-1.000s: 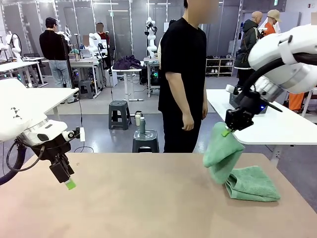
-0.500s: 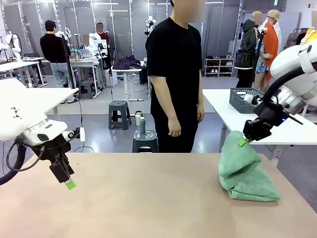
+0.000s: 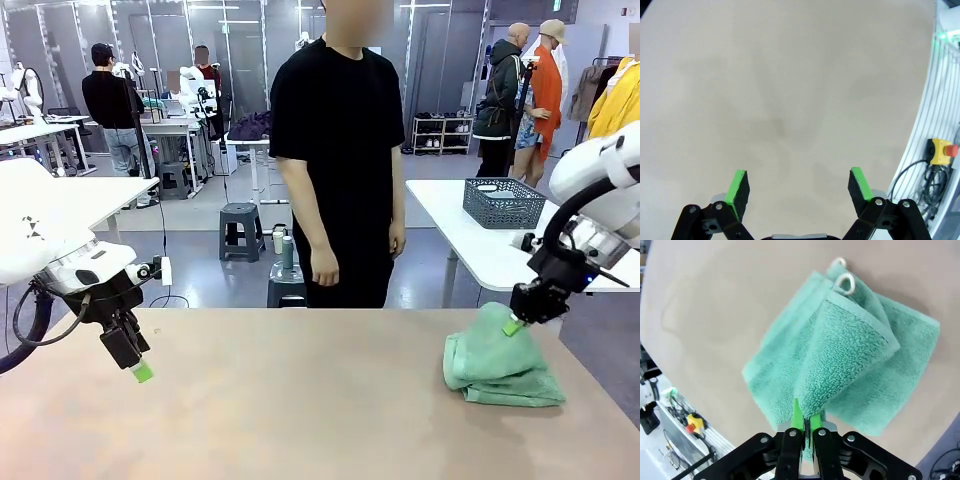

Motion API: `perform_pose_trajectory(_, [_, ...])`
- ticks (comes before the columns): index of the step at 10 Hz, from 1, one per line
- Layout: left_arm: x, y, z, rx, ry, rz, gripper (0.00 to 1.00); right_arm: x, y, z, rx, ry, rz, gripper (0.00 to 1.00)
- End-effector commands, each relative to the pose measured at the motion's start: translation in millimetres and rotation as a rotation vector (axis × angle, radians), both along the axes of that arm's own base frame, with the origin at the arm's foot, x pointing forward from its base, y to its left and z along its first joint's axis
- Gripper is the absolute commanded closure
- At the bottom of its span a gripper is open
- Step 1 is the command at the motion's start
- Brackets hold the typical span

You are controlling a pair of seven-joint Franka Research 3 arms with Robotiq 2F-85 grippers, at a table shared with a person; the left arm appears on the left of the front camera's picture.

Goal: Fold the towels and place them in the basket.
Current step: Stack the folded Towel with hook on the right side of the table.

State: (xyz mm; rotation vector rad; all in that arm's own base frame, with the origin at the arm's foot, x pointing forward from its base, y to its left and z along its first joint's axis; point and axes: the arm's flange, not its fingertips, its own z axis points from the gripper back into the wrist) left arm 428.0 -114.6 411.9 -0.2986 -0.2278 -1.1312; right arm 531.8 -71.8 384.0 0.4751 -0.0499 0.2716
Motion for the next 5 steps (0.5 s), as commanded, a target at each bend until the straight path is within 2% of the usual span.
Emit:
perform_pose_trajectory(1, [3, 0, 2, 0.012, 0.003, -0.002, 0.00, 4, -1, -9, -0.094, 0.031, 0.025, 0.95])
perform_pose_trajectory(3, [3, 0, 2, 0.012, 0.003, -0.002, 0.00, 11, -2, -20, -0.241, 0.083, -0.048, 0.95])
perform_pose_trajectory(4, [3, 0, 2, 0.012, 0.003, -0.002, 0.00, 13, -1, -23, -0.250, 0.092, -0.053, 0.92])
perform_pose_trajectory(5, [3, 0, 2, 0.012, 0.003, -0.002, 0.00, 15, -1, -25, -0.277, 0.106, -0.072, 0.65])
